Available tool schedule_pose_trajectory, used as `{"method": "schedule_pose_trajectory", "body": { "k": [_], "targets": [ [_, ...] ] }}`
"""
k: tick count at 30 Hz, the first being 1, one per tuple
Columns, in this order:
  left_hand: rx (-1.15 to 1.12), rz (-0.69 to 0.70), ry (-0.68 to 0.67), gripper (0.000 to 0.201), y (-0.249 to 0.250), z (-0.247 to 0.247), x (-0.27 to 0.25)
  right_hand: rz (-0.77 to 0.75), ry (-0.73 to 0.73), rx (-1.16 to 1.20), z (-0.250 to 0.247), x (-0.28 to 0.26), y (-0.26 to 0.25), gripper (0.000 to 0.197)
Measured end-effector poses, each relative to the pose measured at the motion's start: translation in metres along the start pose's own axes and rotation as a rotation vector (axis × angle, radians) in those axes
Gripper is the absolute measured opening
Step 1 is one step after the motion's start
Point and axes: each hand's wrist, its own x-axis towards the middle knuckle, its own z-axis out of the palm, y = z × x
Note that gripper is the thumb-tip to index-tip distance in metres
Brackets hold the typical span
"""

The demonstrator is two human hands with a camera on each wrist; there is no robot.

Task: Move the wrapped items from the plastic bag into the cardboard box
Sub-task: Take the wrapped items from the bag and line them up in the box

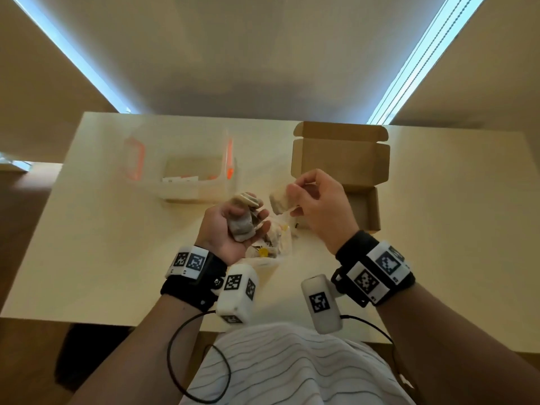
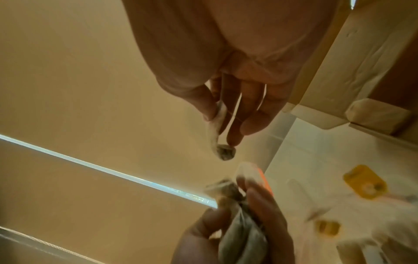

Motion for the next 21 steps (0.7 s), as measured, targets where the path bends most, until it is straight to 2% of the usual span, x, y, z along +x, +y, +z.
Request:
{"method": "schedule_pose_trajectory", "body": {
  "k": [3,6,8,10,13,15,18,21],
  "targets": [
    [-0.026,0.024,-0.009,0.032,0.004,-0.006,0.001,-0.014,-0.029,-0.018,-0.009,0.005,-0.008,0.006],
    [0.016,0.047,-0.109,0.02,0.012,-0.013,0.001,-0.062,-0.082,-0.169,-0.017,0.01,-0.014,0.005],
    [0.161,0.07,-0.149,0.04,0.018,-0.016,0.002,-0.083,-0.137,-0.239,-0.022,0.012,-0.018,0.005],
    [0.417,0.151,-0.099,0.054,0.022,-0.012,0.001,-0.088,-0.173,-0.267,-0.025,0.015,-0.021,0.006],
    [0.778,0.337,-0.058,0.04,0.022,0.002,-0.003,-0.099,-0.22,-0.315,-0.027,0.017,-0.024,0.004],
    [0.932,0.417,-0.123,0.028,0.02,0.013,-0.005,-0.109,-0.254,-0.35,-0.026,0.017,-0.024,0.004],
    [1.073,0.44,-0.236,0.022,0.016,0.024,-0.005,-0.117,-0.286,-0.318,-0.024,0.017,-0.024,0.006],
    [1.061,0.436,-0.235,0.018,0.013,0.031,-0.009,-0.138,-0.289,-0.304,-0.025,0.016,-0.021,0.013]
  ]
}}
